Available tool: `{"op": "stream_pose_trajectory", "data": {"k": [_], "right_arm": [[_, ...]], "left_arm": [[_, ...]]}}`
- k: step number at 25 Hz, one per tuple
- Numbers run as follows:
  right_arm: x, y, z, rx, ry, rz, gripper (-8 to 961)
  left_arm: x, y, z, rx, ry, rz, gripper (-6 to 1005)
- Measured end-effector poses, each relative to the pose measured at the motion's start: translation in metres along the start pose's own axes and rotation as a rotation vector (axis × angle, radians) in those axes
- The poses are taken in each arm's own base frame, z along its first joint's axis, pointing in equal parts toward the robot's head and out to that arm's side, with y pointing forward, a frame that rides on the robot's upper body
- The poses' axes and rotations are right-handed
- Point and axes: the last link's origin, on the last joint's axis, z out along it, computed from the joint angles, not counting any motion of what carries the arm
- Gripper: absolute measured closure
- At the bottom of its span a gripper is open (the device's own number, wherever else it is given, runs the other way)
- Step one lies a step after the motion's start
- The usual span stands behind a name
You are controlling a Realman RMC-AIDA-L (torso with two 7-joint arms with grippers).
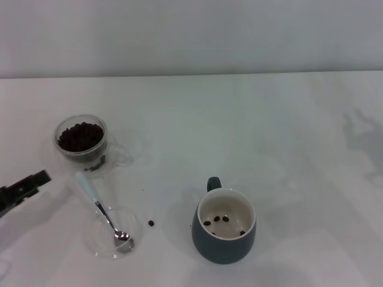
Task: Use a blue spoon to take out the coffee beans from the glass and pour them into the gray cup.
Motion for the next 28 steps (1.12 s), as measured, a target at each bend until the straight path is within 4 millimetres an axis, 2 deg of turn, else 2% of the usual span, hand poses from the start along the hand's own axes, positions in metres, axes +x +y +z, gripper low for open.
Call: {"op": "stream_pose_trajectory", "data": {"k": [9,15,19,25,28], "right_arm": [[0.0,-0.004,-0.007,0.014,0.004,-0.052,689],[0.003,0.001,-0.008,-0.008,0.021,-0.062,689],[0.006,0.007,-0.018,-0.036,0.041,-0.014,689],[0.008,0.016,-0.029,-0.078,0.058,0.113,652],[0.009,0.024,-0.032,-0.124,0.069,0.164,543]], "left_arm": [[0.011,0.002,-0.038,-0.054,0.197,0.235,347],[0.015,-0.007,-0.058,0.051,0.346,0.484,347],[0.022,-0.017,-0.079,0.156,0.456,0.582,347],[0.03,-0.026,-0.098,0.281,0.581,0.687,347],[0.033,-0.027,-0.104,0.326,0.631,0.738,347]]}}
